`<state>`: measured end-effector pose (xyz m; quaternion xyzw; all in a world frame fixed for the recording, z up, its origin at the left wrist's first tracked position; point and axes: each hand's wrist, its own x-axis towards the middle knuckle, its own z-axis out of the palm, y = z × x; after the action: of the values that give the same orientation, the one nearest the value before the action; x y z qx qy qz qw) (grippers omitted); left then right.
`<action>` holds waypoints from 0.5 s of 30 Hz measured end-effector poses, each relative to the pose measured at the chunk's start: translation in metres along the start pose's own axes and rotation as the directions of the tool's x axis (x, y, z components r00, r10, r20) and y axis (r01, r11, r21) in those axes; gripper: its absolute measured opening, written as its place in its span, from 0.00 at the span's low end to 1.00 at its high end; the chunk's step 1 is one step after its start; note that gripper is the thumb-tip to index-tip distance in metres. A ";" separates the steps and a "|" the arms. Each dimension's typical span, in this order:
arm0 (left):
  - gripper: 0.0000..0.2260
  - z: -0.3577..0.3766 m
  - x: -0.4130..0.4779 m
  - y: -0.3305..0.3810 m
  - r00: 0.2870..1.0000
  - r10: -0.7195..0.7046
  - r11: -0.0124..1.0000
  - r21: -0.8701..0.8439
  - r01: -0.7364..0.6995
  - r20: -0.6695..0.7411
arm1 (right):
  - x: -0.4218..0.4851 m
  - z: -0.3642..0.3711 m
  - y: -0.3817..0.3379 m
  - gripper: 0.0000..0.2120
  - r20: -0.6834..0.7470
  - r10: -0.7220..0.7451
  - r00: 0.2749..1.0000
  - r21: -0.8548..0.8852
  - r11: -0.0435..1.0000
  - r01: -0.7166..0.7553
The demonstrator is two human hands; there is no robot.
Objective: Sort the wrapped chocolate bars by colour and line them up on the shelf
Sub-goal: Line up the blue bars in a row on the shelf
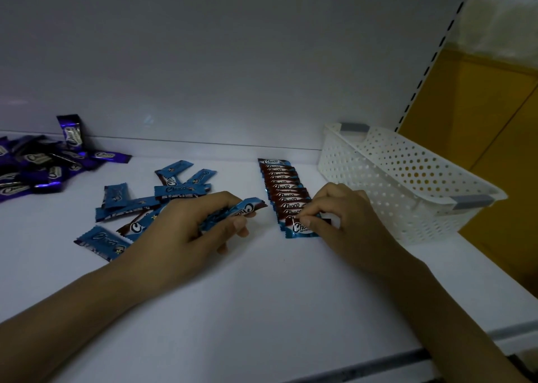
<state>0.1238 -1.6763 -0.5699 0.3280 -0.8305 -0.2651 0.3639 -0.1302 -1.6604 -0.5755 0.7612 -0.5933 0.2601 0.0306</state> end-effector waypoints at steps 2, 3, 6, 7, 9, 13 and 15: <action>0.11 0.000 0.000 0.001 1.000 -0.005 1.000 -0.012 0.005 0.000 | 0.000 0.001 0.000 0.04 -0.013 -0.014 1.000 -0.004 1.000 0.014; 0.09 0.001 0.000 0.001 1.000 -0.013 1.000 -0.027 0.013 0.000 | 0.000 0.001 0.000 0.04 -0.020 -0.021 1.000 -0.006 1.000 0.021; 0.07 0.003 0.000 0.001 0.999 -0.054 0.995 -0.081 0.055 0.007 | 0.001 0.002 -0.002 0.04 -0.036 -0.030 0.999 -0.017 0.999 0.030; 0.08 0.004 0.000 0.001 0.998 -0.063 0.994 -0.086 0.064 0.009 | 0.002 0.002 -0.002 0.03 -0.033 -0.024 0.999 -0.022 0.999 0.023; 0.10 0.004 0.000 0.001 0.997 -0.075 0.993 -0.094 0.076 0.013 | 0.002 0.003 -0.003 0.02 -0.028 -0.020 0.999 -0.025 0.999 0.019; 0.12 0.002 -0.001 0.000 0.995 -0.093 0.990 -0.107 0.095 0.028 | 0.001 0.003 -0.004 0.02 -0.033 -0.019 0.999 -0.018 1.000 0.018; 0.11 0.002 -0.001 -0.001 0.995 -0.097 0.988 -0.121 0.100 0.032 | 0.002 0.002 -0.006 0.04 -0.067 -0.021 0.998 0.005 1.000 0.022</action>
<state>0.1232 -1.6760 -0.5725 0.3421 -0.8002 -0.3373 0.3591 -0.1235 -1.6609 -0.5754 0.7586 -0.5829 0.2866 0.0511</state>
